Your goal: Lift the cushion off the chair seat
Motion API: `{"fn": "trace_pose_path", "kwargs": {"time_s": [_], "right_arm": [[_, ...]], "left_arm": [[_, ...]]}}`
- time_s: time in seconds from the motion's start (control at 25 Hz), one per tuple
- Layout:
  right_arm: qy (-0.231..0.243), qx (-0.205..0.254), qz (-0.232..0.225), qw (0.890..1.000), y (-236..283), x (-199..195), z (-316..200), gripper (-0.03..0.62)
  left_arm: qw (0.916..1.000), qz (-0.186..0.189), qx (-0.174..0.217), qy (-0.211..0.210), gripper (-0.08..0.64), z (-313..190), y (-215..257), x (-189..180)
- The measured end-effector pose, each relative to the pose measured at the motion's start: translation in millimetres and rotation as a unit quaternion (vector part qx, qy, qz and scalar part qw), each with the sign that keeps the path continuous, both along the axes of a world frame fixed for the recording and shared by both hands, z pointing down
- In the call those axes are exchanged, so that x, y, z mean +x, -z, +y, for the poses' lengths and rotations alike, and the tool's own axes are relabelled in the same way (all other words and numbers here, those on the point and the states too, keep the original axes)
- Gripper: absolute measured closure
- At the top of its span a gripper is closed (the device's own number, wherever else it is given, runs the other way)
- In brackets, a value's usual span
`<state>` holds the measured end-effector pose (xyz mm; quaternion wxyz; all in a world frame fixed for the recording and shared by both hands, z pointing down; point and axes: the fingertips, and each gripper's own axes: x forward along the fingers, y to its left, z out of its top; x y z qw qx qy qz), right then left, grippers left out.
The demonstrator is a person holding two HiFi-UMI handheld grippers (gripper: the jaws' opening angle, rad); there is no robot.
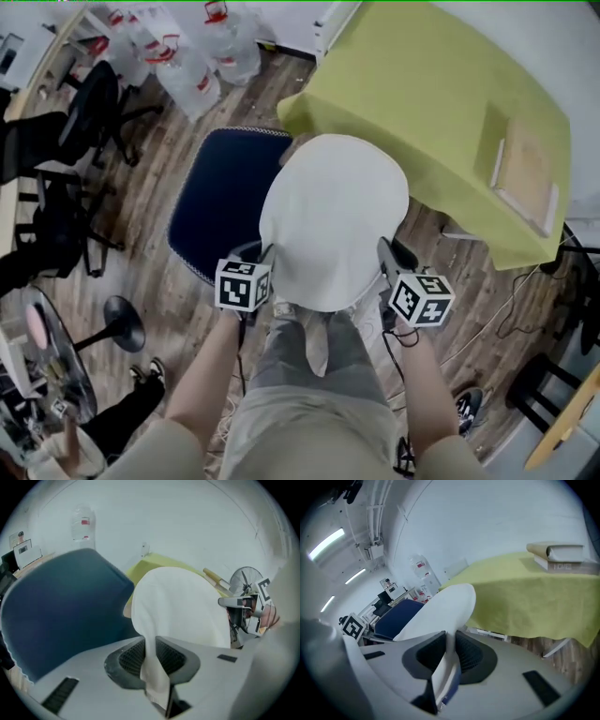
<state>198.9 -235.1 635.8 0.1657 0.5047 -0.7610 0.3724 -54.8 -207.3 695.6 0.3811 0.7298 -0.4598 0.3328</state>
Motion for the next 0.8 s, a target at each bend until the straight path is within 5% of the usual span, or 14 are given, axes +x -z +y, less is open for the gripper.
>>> {"fn": "trace_pose_path", "kwargs": {"time_s": [0.36, 0.8], "right_arm": [[-0.003, 0.076, -0.045, 0.996, 146, 2, 17, 0.508], [-0.001, 0.174, -0.058, 0.983, 274, -5, 42, 0.509]], "left_arm": [[0.9964, 0.033, 0.078, -0.005, 0.474, 0, 127, 4], [0.9820, 0.051, 0.182, -0.004, 0.474, 18, 261, -5]]}}
